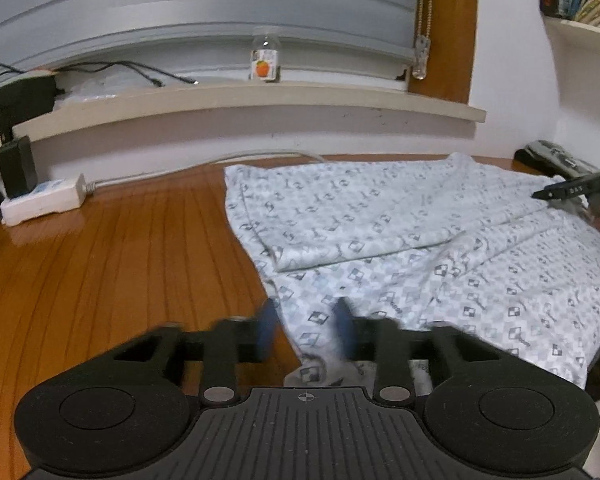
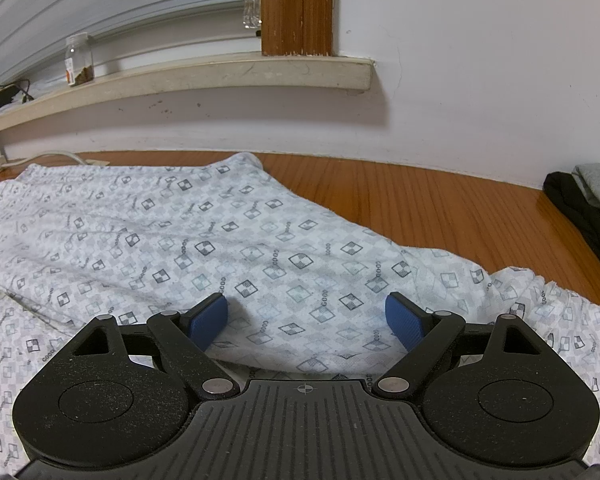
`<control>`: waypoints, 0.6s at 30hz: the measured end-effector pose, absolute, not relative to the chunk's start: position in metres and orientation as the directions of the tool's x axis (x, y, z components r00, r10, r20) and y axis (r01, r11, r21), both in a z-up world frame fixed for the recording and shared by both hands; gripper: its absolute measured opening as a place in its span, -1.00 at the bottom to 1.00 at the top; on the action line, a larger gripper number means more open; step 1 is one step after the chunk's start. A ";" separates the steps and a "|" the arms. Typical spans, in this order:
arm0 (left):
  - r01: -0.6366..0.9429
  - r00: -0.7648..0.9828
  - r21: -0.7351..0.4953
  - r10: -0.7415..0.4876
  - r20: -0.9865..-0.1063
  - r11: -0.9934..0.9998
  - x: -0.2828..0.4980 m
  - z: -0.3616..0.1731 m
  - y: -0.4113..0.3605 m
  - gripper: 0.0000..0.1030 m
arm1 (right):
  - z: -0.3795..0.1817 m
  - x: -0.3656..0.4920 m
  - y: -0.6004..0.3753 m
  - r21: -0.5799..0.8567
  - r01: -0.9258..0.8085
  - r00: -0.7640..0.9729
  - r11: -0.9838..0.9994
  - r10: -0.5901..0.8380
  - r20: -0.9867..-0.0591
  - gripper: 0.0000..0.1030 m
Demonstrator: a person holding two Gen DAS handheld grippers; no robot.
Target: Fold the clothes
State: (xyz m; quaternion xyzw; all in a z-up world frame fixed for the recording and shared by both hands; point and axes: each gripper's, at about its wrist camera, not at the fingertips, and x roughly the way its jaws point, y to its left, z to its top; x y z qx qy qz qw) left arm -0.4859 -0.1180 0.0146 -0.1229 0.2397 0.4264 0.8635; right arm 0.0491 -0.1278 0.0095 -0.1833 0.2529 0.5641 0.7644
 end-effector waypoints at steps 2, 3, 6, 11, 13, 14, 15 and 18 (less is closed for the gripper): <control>-0.794 0.527 0.016 0.702 -0.480 0.607 -0.487 0.020 -0.124 -0.96 | 0.009 0.050 -0.128 0.005 -0.954 0.237 0.299 0.768 -0.595 0.74; -0.793 0.538 0.010 0.707 -0.458 0.610 -0.489 0.023 -0.126 -0.96 | 0.009 0.050 -0.128 0.006 -0.954 0.237 0.299 0.768 -0.595 0.74; -0.794 0.555 0.003 0.726 -0.407 0.608 -0.493 0.036 -0.125 -0.96 | 0.009 0.050 -0.128 0.007 -0.954 0.237 0.299 0.768 -0.595 0.74; -0.821 0.534 -0.001 0.768 -0.353 0.571 -0.496 0.049 -0.111 -0.96 | 0.009 0.050 -0.128 0.006 -0.954 0.237 0.299 0.768 -0.595 0.74; -0.830 0.515 0.002 0.768 -0.381 0.558 -0.491 0.044 -0.097 -0.96 | 0.009 0.050 -0.128 0.006 -0.954 0.237 0.299 0.768 -0.595 0.74; -0.832 0.499 0.011 0.756 -0.424 0.555 -0.486 0.039 -0.089 -0.94 | 0.009 0.049 -0.128 0.006 -0.954 0.238 0.300 0.768 -0.595 0.74; -0.838 0.483 0.016 0.754 -0.445 0.546 -0.482 0.035 -0.084 -0.92 | 0.009 0.049 -0.128 0.005 -0.954 0.239 0.301 0.767 -0.595 0.74; -0.851 0.454 0.022 0.758 -0.468 0.524 -0.471 0.031 -0.077 -0.69 | 0.010 0.048 -0.130 0.002 -0.952 0.247 0.307 0.768 -0.591 0.75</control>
